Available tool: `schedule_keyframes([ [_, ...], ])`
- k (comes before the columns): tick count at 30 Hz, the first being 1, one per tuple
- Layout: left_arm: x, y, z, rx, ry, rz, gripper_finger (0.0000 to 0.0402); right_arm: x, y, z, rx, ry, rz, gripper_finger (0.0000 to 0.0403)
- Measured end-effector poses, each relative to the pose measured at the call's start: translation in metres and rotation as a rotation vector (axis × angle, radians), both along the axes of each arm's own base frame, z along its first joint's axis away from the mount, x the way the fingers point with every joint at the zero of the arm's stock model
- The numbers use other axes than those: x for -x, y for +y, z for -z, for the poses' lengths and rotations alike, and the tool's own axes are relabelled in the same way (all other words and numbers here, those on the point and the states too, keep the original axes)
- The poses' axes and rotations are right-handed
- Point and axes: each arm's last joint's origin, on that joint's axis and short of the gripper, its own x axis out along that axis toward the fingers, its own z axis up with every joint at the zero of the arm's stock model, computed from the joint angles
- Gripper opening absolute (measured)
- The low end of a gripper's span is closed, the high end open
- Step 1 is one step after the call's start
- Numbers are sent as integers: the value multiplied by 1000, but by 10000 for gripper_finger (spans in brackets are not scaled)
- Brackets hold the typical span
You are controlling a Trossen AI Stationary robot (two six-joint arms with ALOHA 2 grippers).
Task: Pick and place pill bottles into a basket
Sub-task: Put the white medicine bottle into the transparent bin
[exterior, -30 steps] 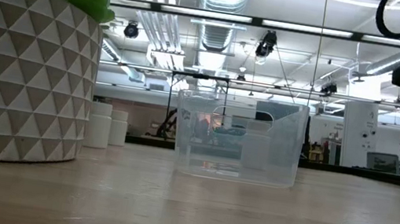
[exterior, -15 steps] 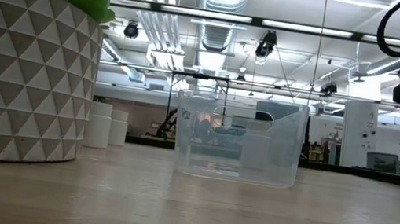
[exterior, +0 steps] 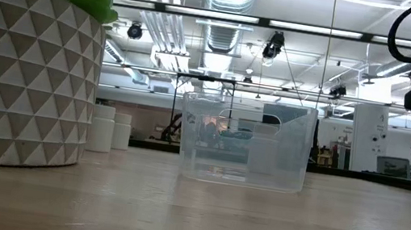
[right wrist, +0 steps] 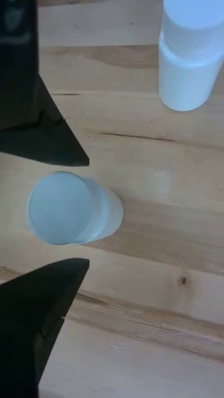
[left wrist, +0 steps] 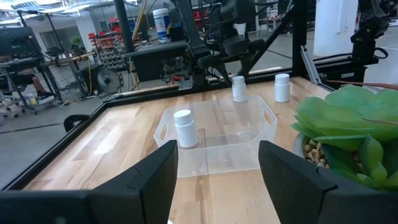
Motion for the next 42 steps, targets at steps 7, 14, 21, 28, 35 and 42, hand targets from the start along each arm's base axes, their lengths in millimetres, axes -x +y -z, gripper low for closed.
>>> schedule_keyframes([
  [7, 0, 0, 0, 0, 0, 0, 207, 2, -1, 4, 8, 16, 3, 184],
  [14, 0, 0, 0, 0, 0, 0, 207, 1, 0, 1, -4, 13, 12, 148],
  [21, 0, 0, 0, 0, 0, 0, 207, -10, 4, -20, -41, -54, 17, 148],
  [28, 0, 0, 0, 0, 0, 0, 207, -13, -9, -37, -17, 17, 133, 148],
  [35, 0, 0, 0, 0, 0, 0, 207, -26, -24, -66, -5, -18, 215, 148],
  [42, 0, 0, 0, 0, 2, 0, 207, -62, -36, -84, 85, 40, 201, 148],
])
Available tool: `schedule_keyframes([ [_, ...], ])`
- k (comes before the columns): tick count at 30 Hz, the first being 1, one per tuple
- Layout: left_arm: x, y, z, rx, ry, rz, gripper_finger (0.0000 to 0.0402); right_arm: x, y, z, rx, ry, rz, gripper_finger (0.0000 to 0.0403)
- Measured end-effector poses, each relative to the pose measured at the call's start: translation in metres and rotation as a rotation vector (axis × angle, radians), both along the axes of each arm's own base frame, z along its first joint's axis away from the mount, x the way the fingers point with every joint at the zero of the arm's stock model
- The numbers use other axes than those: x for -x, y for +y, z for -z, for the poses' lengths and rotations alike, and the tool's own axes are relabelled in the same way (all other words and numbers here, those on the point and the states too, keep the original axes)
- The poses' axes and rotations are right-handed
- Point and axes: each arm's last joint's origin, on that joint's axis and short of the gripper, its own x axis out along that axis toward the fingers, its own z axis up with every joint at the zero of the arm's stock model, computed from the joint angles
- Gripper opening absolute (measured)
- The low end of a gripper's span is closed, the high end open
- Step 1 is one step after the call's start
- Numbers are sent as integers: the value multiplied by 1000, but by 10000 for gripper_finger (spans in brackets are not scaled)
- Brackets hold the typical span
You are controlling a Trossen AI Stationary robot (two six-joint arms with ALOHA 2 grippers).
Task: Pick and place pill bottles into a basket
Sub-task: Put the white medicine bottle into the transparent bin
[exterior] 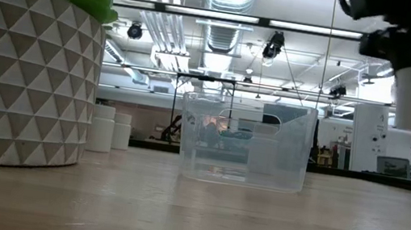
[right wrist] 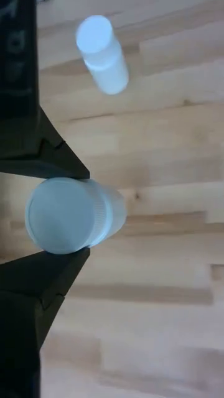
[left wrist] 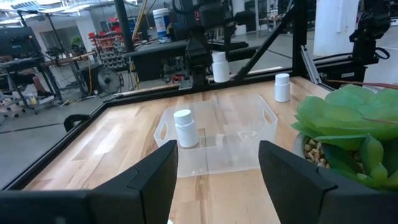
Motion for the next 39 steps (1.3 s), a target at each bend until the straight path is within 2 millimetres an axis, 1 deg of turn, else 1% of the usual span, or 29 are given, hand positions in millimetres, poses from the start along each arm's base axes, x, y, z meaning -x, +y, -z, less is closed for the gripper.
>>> schedule_keyframes([
  [8, 0, 0, 0, 0, 0, 0, 207, -62, 2, -21, 56, -70, -90, 148],
  [14, 0, 0, 0, 0, -1, 0, 207, -95, 1, -36, 81, -148, -130, 148],
  [16, 0, 0, 0, 0, 0, 0, 207, -106, -1, -35, 84, -169, -144, 148],
  [20, 0, 0, 0, 0, -1, 0, 207, -125, -6, -23, 97, -139, -170, 148],
  [26, 0, 0, 0, 0, -1, 0, 207, -141, -12, 0, 106, -82, -187, 148],
  [30, 0, 0, 0, 0, -1, 1, 207, -147, -12, 11, 108, -102, -200, 148],
  [34, 0, 0, 0, 0, -1, 0, 207, -148, -12, 24, 108, -120, -203, 148],
  [39, 0, 0, 0, 0, -2, -1, 207, -146, -15, 40, 110, -102, -206, 148],
])
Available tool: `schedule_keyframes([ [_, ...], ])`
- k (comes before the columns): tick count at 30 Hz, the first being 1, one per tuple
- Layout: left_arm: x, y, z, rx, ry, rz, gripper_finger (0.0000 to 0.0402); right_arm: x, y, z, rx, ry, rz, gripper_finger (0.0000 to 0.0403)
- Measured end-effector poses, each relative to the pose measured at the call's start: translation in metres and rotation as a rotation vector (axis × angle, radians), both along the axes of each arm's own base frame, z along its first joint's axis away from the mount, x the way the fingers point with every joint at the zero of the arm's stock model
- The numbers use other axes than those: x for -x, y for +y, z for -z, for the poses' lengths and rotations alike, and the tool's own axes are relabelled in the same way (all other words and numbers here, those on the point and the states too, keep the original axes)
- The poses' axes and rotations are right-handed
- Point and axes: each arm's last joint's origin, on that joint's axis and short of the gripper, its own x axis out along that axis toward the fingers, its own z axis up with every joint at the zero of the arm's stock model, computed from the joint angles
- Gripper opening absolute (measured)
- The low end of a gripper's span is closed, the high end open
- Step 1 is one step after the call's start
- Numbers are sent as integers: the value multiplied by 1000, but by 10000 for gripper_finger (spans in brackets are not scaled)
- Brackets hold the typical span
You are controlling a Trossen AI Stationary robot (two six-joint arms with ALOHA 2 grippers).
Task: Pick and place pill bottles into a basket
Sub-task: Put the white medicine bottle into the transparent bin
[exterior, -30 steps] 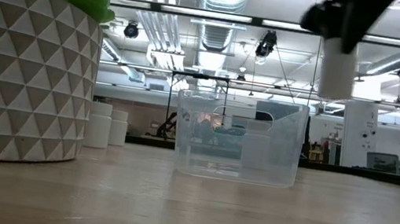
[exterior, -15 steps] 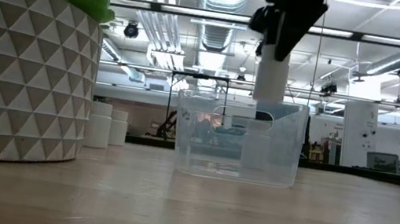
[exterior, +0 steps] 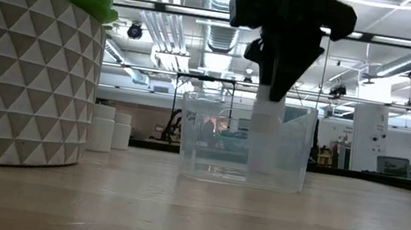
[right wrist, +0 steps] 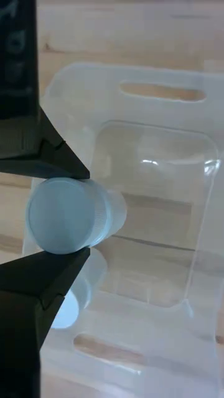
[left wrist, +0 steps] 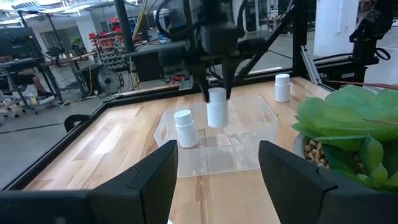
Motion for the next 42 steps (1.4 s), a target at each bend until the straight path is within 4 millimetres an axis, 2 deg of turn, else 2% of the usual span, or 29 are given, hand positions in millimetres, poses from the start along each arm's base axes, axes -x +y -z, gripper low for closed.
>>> schedule_keyframes([
  [9, 0, 0, 0, 0, 1, 0, 207, 5, -2, 22, 3, 22, -1, 148],
  [23, 0, 0, 0, 0, 0, 0, 207, 9, -2, 35, 10, 38, -28, 148],
  [27, 0, 0, 0, 0, 0, 0, 207, 12, -3, 40, 12, 56, -31, 169],
  [32, 0, 0, 0, 0, 0, 0, 207, 13, -4, 41, 16, 61, -42, 189],
  [42, 0, 0, 0, 0, 0, 1, 207, 11, -4, 38, 18, 51, -60, 194],
])
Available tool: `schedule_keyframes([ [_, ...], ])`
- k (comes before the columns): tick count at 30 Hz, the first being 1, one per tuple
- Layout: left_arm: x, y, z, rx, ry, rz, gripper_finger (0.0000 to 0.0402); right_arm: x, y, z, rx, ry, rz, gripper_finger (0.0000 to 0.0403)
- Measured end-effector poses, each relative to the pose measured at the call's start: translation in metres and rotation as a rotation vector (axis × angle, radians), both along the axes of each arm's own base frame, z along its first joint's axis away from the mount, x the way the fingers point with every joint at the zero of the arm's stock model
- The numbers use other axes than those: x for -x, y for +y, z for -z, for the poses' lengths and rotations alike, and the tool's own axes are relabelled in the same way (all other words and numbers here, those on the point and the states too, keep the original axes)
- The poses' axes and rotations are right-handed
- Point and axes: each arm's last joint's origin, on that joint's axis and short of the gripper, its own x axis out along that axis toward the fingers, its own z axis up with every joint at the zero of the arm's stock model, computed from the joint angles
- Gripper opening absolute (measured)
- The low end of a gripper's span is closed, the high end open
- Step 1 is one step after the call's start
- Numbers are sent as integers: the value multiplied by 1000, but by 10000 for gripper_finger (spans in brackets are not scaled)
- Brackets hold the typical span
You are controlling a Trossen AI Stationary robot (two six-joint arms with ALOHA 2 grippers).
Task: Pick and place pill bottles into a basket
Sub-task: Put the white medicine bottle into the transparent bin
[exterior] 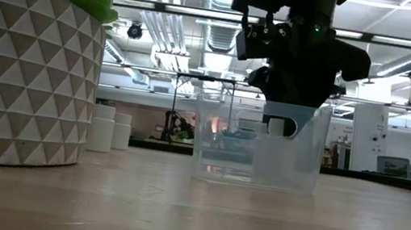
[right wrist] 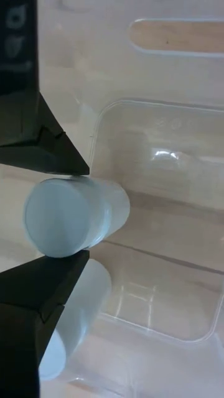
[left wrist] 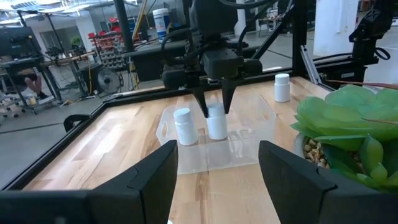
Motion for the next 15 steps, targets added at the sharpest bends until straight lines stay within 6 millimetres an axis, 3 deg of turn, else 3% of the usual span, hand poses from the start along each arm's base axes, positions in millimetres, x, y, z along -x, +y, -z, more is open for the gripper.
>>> schedule_keyframes([
  [15, 0, 0, 0, 0, 1, 0, 207, -4, 0, -16, -8, -41, -36, 196],
])
